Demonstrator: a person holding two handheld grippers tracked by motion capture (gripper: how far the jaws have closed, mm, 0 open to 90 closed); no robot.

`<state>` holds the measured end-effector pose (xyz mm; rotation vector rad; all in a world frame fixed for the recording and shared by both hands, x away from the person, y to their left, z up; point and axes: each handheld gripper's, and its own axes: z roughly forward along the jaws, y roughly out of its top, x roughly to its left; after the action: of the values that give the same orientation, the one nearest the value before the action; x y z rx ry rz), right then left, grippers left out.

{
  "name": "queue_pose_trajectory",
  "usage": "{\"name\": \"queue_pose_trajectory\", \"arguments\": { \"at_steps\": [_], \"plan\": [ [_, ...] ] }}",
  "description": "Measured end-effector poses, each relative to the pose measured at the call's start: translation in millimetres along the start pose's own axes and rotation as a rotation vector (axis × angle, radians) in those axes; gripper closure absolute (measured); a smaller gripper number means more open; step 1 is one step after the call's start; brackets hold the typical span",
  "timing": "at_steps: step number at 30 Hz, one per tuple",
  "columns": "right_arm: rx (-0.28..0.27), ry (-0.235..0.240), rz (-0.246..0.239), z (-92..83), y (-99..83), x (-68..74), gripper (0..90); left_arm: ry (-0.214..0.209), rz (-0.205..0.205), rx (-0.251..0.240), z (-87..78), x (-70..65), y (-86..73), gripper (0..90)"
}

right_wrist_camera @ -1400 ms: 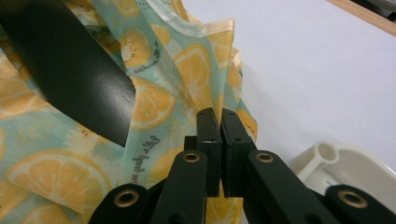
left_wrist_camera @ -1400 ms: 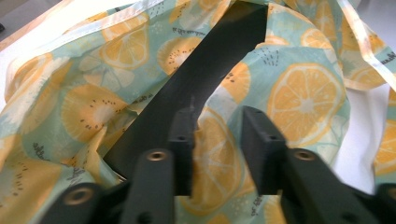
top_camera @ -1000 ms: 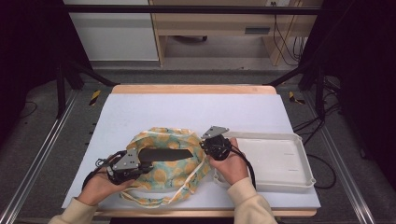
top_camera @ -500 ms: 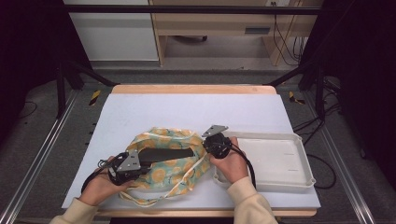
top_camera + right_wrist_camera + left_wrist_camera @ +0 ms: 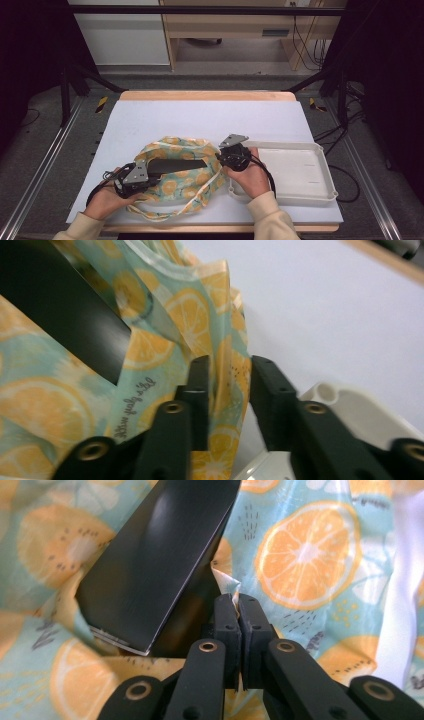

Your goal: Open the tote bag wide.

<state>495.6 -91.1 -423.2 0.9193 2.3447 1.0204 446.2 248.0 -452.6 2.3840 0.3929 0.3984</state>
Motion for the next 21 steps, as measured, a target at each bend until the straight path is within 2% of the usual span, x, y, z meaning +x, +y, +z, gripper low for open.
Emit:
{"name": "queue_pose_trajectory", "arguments": {
  "at_steps": [4, 7, 9, 10, 11, 16, 21],
  "plan": [
    [-0.061, 0.015, -0.023, -18.5, 6.6, 6.1, 50.4, -0.005, 0.003, -0.016, -0.8, -0.3, 1.3, 87.8],
    [-0.076, 0.041, -0.042, -24.6, 10.3, 15.1, 46.4, -0.007, 0.005, -0.025, -1.3, -0.5, 2.5, 87.8],
    [-0.072, 0.072, -0.062, -23.5, 12.1, 22.6, 44.8, -0.009, 0.004, -0.03, -1.3, -1.1, 2.9, 87.8],
    [-0.067, 0.099, -0.094, -20.4, 13.4, 30.8, 44.3, -0.01, 0.003, -0.033, -1.6, -1.1, 3.1, 87.8],
    [-0.061, 0.11, -0.101, -18.7, 13.9, 34.8, 43.6, -0.011, 0.0, -0.037, -2.6, -0.7, 3.3, 87.8],
    [-0.042, 0.144, -0.135, -13.1, 13.2, 46.8, 42.4, -0.013, -0.006, -0.057, -4.4, 0.0, 3.9, 87.8],
    [-0.011, 0.16, -0.153, -5.3, 7.7, 54.3, 41.5, -0.02, 0.001, -0.05, -2.8, -1.6, 5.0, 87.8]
  ]
}}
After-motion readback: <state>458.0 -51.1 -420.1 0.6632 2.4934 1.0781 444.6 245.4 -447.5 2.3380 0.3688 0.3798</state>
